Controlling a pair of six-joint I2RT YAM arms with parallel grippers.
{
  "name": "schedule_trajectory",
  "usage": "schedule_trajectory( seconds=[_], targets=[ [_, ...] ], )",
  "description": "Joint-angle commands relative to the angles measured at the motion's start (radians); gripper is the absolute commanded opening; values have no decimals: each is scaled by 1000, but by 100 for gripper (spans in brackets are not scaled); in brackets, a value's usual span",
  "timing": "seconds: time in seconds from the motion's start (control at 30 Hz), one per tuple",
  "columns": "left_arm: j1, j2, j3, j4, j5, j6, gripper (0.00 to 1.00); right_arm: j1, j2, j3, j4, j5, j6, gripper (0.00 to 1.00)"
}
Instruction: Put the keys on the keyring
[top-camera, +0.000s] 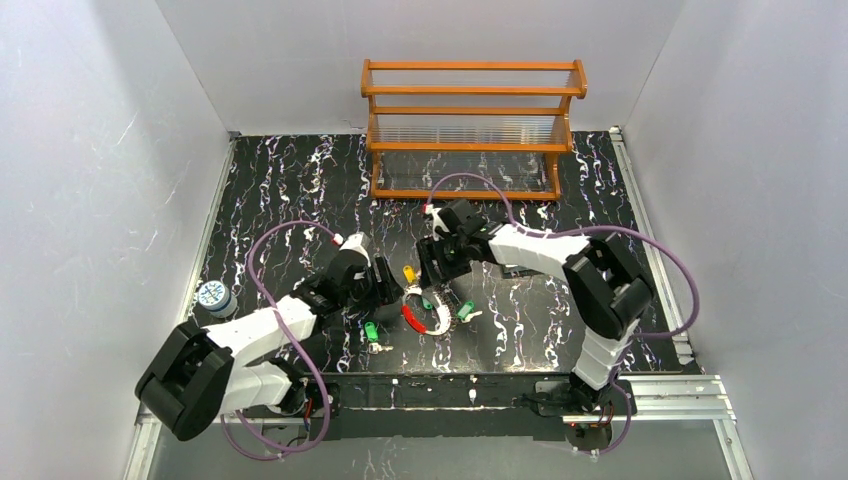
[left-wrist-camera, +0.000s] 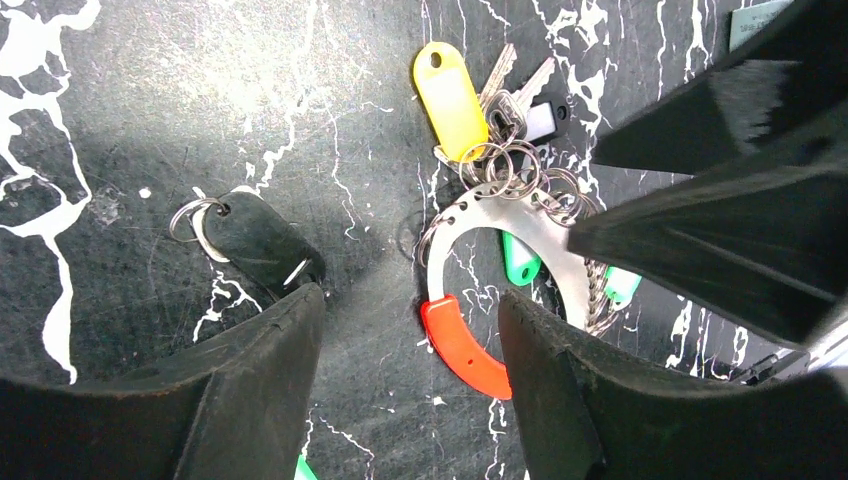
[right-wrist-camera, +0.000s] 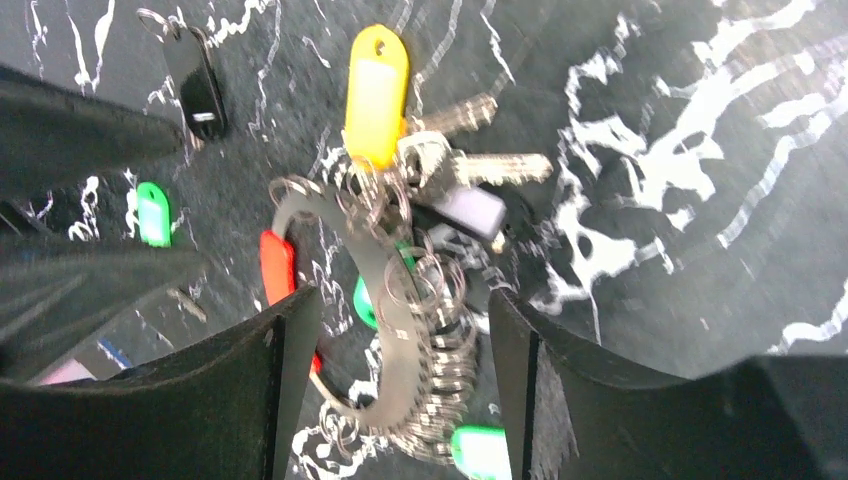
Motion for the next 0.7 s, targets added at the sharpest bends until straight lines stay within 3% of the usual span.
schedule_trajectory(
  seconds=[0.0, 0.23, 0.43, 0.57, 0.67],
  targets=[
    [-11, 38, 12, 14, 11, -10, 60, -38, -119, -84, -8, 26, 4, 71],
    [-45, 148, 26, 79, 38, -16, 56, -62, -227, -220, -31, 7, 27, 71],
    [-77, 231, 63, 69, 26, -8, 44, -62, -250, -303, 15, -66, 65, 65],
    [-109, 251, 76, 45, -18, -32, 38, -62, -175, -268, 58, -125, 67, 54],
    [-133, 243, 80, 24, -47, -47, 35, -62, -102, -201, 81, -153, 65, 39]
  ],
)
